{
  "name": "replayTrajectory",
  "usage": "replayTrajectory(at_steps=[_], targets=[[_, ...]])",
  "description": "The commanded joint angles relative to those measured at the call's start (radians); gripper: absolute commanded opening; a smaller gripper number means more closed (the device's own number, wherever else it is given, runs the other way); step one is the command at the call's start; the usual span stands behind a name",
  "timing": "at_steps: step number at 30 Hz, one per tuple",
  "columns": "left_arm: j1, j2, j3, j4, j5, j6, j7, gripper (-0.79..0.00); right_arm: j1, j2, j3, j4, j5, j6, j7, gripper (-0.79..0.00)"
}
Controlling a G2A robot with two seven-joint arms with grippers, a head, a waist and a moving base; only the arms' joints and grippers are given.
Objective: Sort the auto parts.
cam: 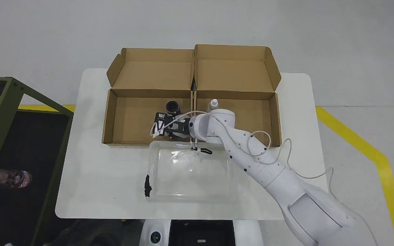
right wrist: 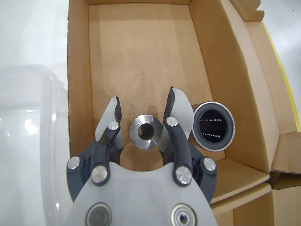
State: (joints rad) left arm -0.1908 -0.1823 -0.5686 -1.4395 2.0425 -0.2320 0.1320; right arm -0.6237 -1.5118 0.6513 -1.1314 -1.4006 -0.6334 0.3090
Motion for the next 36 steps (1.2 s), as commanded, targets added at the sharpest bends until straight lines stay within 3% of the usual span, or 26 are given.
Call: replayTrajectory(at_steps=[1,16,36], targets=[[0.0,0.0,0.0,0.0,0.0,0.0,0.0,0.0,-0.005,0.002,0.009,-0.022,0.005,-0.006,0.0,-0.44],[0.0,0.0,0.0,0.0,0.0,0.0,0.0,0.0,-0.095,0.034,0.103,-0.238,0.038,-0.062,-0.015,-0.431],[0.0,0.0,0.0,0.0,0.0,0.0,0.0,0.0,-0.49,0.149,0.399,-0.612,-0.027,-0.14,-0.146,-0.406]])
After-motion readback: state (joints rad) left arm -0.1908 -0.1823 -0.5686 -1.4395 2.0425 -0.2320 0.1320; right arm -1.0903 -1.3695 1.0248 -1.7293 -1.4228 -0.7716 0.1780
